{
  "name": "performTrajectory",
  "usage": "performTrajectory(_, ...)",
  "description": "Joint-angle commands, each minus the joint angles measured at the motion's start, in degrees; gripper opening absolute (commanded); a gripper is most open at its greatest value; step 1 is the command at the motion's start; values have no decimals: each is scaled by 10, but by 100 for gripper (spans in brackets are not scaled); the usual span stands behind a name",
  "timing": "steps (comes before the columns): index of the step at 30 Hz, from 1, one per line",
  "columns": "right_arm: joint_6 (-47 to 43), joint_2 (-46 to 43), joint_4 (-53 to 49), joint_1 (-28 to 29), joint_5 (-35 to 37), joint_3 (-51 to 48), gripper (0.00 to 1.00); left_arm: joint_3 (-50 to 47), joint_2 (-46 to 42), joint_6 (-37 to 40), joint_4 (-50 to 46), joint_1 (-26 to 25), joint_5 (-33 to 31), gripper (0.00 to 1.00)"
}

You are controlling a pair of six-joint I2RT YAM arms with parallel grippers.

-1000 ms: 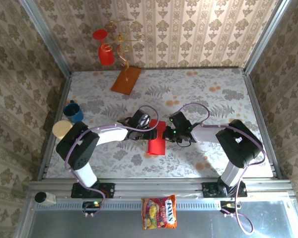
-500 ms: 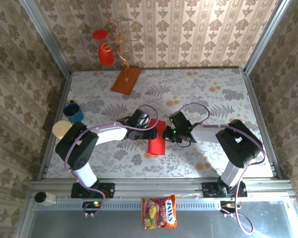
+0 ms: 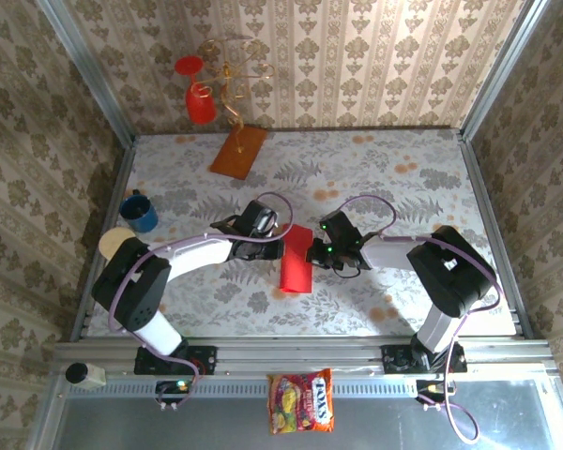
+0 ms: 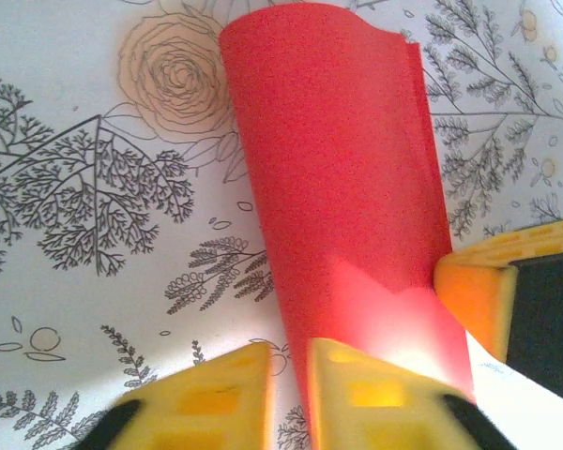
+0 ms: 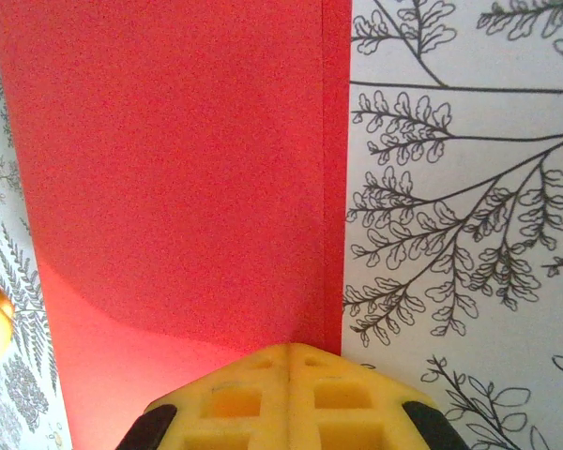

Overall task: Fold a paper plane with a square sheet of paper (pick it up from the middle)
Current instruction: Hold the square sheet of paper at the center of the table.

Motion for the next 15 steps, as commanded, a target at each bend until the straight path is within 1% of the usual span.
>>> performTrajectory(1, 7, 15, -11, 5, 7, -14, 0, 4, -11, 6, -3, -2, 17, 10)
performTrajectory(10, 7, 14, -10, 5, 9, -17, 0, 0, -17, 9, 36, -14, 34, 10)
performTrajectory(15, 8, 17, -8, 5, 9, -17, 0, -1, -10, 10, 40, -16, 34, 9)
